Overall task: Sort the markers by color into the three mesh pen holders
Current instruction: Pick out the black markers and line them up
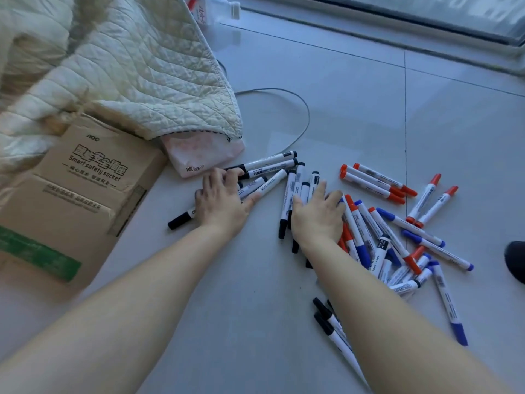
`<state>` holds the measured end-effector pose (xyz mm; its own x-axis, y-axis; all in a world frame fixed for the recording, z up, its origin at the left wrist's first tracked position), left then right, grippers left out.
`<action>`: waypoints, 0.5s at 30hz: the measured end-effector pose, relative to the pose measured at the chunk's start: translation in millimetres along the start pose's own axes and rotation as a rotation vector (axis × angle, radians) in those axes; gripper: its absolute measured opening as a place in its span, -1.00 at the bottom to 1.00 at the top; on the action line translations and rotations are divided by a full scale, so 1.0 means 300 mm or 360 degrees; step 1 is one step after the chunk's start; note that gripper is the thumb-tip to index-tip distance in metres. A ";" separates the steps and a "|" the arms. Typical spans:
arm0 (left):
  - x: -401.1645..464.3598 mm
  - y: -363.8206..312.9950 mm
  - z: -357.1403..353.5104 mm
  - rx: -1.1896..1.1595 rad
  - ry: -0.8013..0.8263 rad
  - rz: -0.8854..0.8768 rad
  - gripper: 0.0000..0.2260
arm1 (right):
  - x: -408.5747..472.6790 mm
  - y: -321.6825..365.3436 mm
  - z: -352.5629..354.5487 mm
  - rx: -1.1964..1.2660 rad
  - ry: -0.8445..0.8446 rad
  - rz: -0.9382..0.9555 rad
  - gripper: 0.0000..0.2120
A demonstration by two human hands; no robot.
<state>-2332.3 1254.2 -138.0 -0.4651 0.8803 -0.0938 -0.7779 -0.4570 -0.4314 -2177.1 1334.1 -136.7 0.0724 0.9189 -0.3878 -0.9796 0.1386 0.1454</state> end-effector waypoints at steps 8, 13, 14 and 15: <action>-0.065 0.002 -0.050 0.0158 -0.0135 0.0039 -0.57 | -0.002 -0.013 -0.032 0.0103 -0.0058 -0.0011 -0.41; -0.117 0.020 -0.047 0.0225 -0.0136 0.0030 -0.58 | -0.029 -0.025 -0.027 0.0091 -0.0074 0.0037 -0.46; -0.132 0.025 -0.046 0.0247 -0.0120 0.0038 -0.59 | -0.035 -0.026 -0.027 0.0105 -0.0077 0.0042 -0.47; -0.149 0.029 -0.045 0.0263 -0.0101 0.0053 -0.61 | -0.045 -0.028 -0.026 0.0112 -0.0077 0.0048 -0.47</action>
<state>-2312.6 1212.8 -149.7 -0.5136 0.8568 -0.0465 -0.8180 -0.5053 -0.2750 -2171.3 1317.7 -139.9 0.0536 0.9397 -0.3379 -0.9660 0.1345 0.2208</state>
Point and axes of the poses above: each hand's wrist, its own x-axis towards the middle knuckle, its own z-axis out of the back of the hand, y = z × x, the point moved 3 cm from there along x, towards the middle knuckle, and after that the axes turned 11 degrees about -z, right-handed, at the moved point
